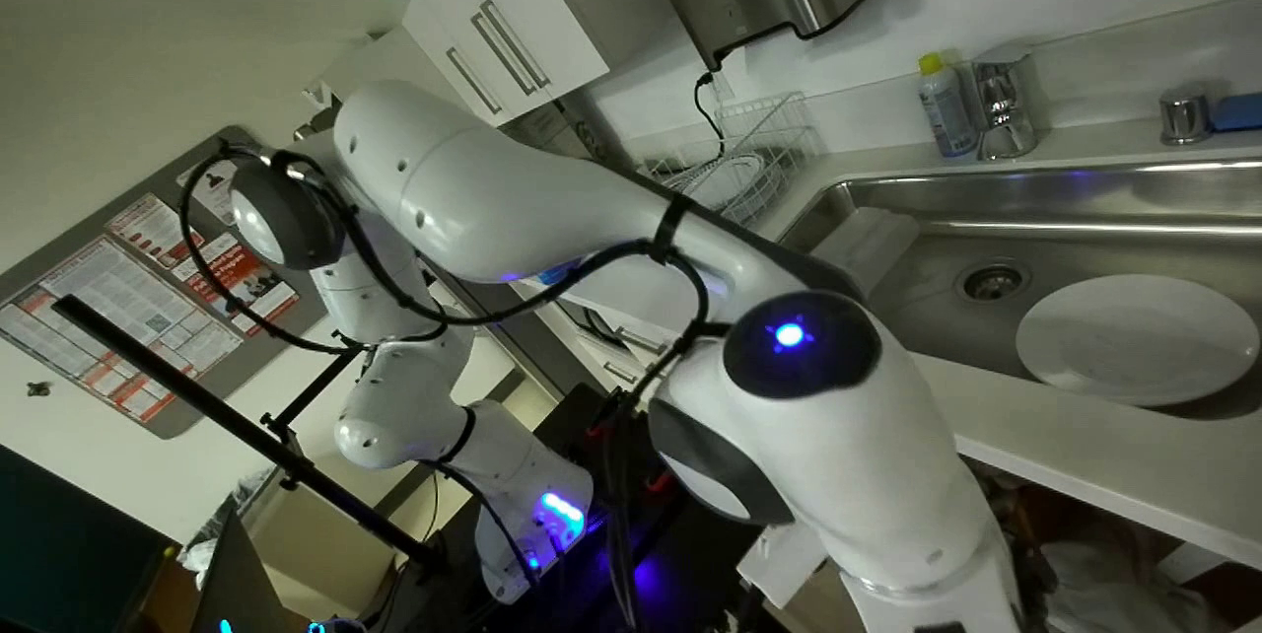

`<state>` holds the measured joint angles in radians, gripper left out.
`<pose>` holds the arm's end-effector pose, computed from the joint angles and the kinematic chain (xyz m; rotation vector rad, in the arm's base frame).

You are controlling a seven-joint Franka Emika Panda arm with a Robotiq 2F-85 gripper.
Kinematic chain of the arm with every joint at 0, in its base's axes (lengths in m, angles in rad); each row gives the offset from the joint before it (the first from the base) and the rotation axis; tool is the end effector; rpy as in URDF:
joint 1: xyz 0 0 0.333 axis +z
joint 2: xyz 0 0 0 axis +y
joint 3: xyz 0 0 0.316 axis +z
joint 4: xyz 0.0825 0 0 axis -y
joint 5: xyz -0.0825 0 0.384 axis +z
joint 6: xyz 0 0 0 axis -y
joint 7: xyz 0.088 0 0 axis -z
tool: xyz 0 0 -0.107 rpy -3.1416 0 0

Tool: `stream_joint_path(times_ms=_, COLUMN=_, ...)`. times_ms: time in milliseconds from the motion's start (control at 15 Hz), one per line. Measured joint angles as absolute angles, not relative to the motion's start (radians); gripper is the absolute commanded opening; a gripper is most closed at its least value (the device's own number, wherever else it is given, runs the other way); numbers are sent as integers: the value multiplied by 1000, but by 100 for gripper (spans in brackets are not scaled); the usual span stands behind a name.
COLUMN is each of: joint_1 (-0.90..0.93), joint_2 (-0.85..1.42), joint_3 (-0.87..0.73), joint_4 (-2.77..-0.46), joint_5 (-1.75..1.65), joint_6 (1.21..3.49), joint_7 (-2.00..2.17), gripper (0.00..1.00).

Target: Close the cabinet door

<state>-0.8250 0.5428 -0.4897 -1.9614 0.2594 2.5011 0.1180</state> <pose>0.1685 -0.6001 0.2309 2.1463 -2.1393 0.0269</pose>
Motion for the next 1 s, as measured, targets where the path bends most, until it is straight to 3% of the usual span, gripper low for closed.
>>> stream_joint_path(times_ms=267, joint_1=-963, joint_2=691, joint_3=-394, joint_4=-1827, joint_5=283, joint_6=2494, joint_7=118, gripper=100)
stream_joint_path(times_ms=733, joint_1=-981, joint_2=727, joint_3=-382, joint_4=-1784, joint_5=281, joint_6=2502, joint_7=120, gripper=100)
stream_joint_path(times_ms=800, joint_1=-985, joint_2=726, joint_3=-383, joint_4=-1783, joint_5=281, joint_6=2505, joint_7=122, gripper=75)
stream_joint_path(times_ms=867, joint_1=-993, joint_2=726, joint_3=-383, joint_4=-1781, joint_5=282, joint_6=2505, joint_7=123, gripper=74)
stream_joint_path(times_ms=1000, joint_1=-1015, joint_2=726, joint_3=-382, joint_4=-1775, joint_5=283, joint_6=2502, joint_7=126, gripper=59)
